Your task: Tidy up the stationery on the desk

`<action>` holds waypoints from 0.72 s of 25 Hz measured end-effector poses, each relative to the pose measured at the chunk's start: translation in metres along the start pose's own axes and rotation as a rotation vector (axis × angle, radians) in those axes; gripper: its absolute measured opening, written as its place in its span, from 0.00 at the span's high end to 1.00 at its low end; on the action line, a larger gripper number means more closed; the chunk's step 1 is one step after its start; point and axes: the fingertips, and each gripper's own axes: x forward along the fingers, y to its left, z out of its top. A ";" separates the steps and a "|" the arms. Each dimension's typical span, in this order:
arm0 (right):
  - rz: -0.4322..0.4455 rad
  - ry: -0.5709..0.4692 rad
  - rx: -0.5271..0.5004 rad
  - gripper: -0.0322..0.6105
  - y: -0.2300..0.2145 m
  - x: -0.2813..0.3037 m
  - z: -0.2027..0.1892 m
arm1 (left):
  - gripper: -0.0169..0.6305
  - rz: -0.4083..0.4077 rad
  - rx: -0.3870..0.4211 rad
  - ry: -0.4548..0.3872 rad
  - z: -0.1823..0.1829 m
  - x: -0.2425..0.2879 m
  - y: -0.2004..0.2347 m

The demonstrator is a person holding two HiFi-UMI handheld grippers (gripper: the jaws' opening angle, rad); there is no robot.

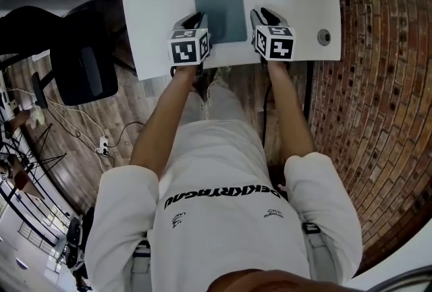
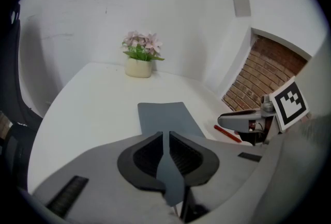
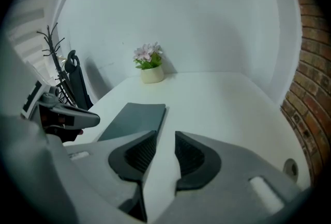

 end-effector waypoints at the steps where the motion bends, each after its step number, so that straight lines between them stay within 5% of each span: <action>1: -0.007 0.001 -0.016 0.78 -0.005 -0.006 0.000 | 0.93 -0.006 0.014 -0.015 0.003 -0.005 -0.004; 13: -0.007 0.100 -0.321 0.78 -0.056 -0.030 -0.033 | 0.98 -0.068 0.166 -0.293 0.036 -0.091 -0.067; 18: -0.004 0.143 -0.336 0.79 -0.071 -0.028 -0.046 | 0.98 -0.090 0.277 -0.362 0.038 -0.128 -0.092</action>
